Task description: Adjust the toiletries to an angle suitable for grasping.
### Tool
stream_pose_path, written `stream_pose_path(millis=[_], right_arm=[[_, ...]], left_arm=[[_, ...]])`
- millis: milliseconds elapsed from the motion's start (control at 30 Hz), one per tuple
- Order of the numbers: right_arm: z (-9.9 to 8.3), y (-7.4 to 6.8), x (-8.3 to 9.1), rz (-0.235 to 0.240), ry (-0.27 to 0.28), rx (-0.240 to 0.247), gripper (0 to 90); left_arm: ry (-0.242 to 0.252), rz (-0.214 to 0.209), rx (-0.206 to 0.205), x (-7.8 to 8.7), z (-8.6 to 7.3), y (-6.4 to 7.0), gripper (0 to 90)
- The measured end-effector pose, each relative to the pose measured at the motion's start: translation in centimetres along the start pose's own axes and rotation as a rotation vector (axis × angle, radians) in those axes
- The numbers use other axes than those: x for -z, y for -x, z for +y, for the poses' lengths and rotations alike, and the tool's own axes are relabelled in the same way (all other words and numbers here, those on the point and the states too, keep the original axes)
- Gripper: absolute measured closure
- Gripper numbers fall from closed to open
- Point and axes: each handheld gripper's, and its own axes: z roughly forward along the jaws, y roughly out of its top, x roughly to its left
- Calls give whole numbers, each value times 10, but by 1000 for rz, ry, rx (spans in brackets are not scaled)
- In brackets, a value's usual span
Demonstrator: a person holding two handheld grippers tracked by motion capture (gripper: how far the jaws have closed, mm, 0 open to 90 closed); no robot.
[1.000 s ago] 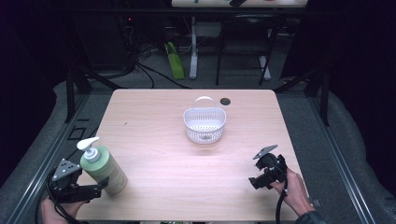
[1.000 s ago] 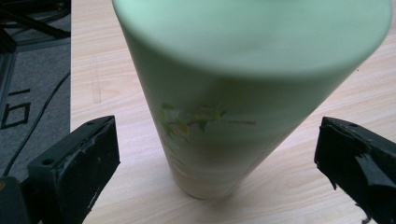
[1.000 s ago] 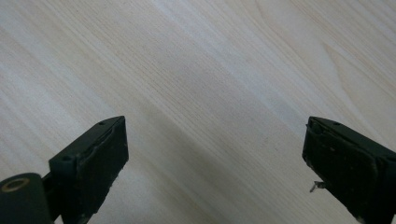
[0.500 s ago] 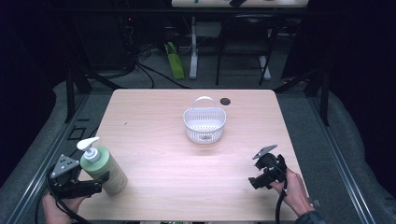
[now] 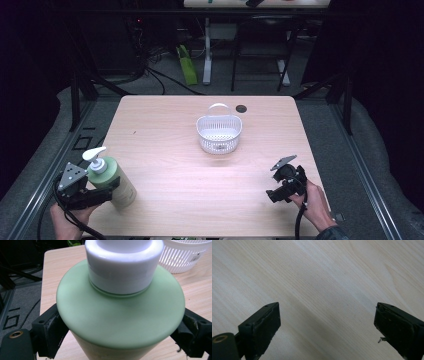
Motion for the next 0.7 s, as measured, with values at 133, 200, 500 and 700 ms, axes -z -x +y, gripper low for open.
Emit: stream_pose_path(millis=[133, 200, 500, 700], right_arm=[[0, 0, 0, 1, 0, 0, 64], [0, 0, 0, -2, -2, 7, 64], [0, 0, 0, 1, 0, 4, 64], [0, 0, 0, 0, -1, 4, 64]], left_arm=[[8, 2, 1, -1, 0, 1, 118], [12, -3, 3, -4, 1, 2, 120], [15, -16, -3, -14, 7, 6, 122], [20, -34, -15, -25, 13, 11, 122]])
